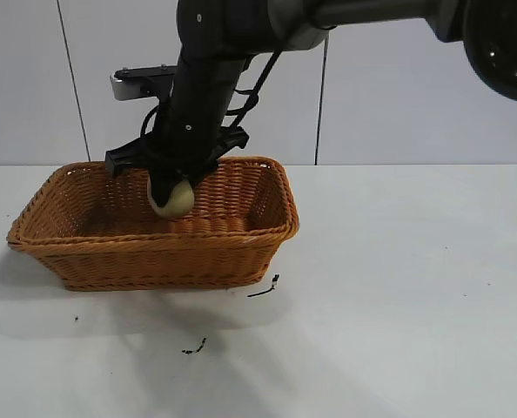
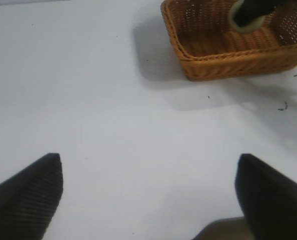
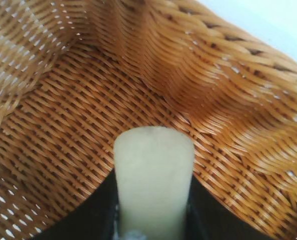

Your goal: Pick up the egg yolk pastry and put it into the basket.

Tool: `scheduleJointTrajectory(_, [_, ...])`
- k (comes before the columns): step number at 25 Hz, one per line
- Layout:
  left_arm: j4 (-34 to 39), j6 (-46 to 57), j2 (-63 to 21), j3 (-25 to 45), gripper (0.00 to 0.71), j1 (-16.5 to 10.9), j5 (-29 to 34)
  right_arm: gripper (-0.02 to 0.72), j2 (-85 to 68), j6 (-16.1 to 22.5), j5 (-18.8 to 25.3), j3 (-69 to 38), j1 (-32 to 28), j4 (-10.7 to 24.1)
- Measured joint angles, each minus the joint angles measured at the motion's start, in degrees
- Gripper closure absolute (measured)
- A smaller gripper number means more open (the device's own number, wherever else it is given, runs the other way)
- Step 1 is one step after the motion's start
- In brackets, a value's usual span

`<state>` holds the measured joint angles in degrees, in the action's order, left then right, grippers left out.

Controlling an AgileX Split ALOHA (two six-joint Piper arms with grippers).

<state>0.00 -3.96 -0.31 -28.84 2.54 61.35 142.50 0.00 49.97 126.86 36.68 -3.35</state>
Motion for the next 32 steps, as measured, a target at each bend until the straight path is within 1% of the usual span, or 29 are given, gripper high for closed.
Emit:
scheduleJointTrajectory(1, [0.00, 0.00, 0.00, 0.00, 0.014, 0.00, 0.00, 0.332, -0.06, 0.00, -0.06, 0.00, 0.00, 0.01])
scheduleJointTrajectory(2, [0.00, 0.00, 0.00, 0.00, 0.014, 0.00, 0.00, 0.232, -0.13, 0.00, -0.06, 0.00, 0.00, 0.01])
scheduleJointTrajectory(3, [0.00, 0.00, 0.00, 0.00, 0.014, 0.00, 0.00, 0.155, -0.30, 0.00, -0.06, 0.00, 0.00, 0.01])
scheduleJointTrajectory(4, [0.00, 0.00, 0.00, 0.00, 0.014, 0.00, 0.00, 0.096, -0.49, 0.00, 0.11, 0.00, 0.00, 0.01])
scheduleJointTrajectory(5, [0.00, 0.00, 0.00, 0.00, 0.014, 0.00, 0.00, 0.061, -0.76, 0.00, 0.45, 0.05, 0.00, 0.01])
scheduleJointTrajectory(7, [0.00, 0.00, 0.00, 0.00, 0.014, 0.00, 0.00, 0.029, -1.50, 0.00, 2.10, 0.84, 0.00, 0.55])
scheduleJointTrajectory(11, [0.00, 0.00, 0.00, 0.00, 0.014, 0.00, 0.00, 0.012, -2.89, 0.65, 7.08, 4.34, -0.51, 2.03])
scheduleJointTrajectory(15, [0.00, 0.00, 0.00, 0.00, 0.014, 0.00, 0.00, 0.010, -3.51, 0.91, 10.71, 8.54, -3.93, 2.48])
scheduleJointTrajectory(20, [0.00, 0.00, 0.00, 0.00, 0.014, 0.00, 0.00, 0.010, -3.51, 1.09, 12.46, 10.32, -12.60, 2.56])
scheduleJointTrajectory(27, [0.00, 0.00, 0.00, 0.00, 0.014, 0.00, 0.00, 0.010, -3.51, 1.30, 17.22, 10.32, -25.74, 2.56])
scheduleJointTrajectory(30, [0.00, 0.00, 0.00, 0.00, 0.014, 0.00, 0.00, 0.010, -3.58, 1.35, 19.16, 10.32, -29.82, 2.56])
scheduleJointTrajectory(32, [0.00, 0.00, 0.00, 0.00, 0.014, 0.00, 0.00, 0.010, -4.00, 1.35, 19.47, 10.32, -31.67, 2.61])
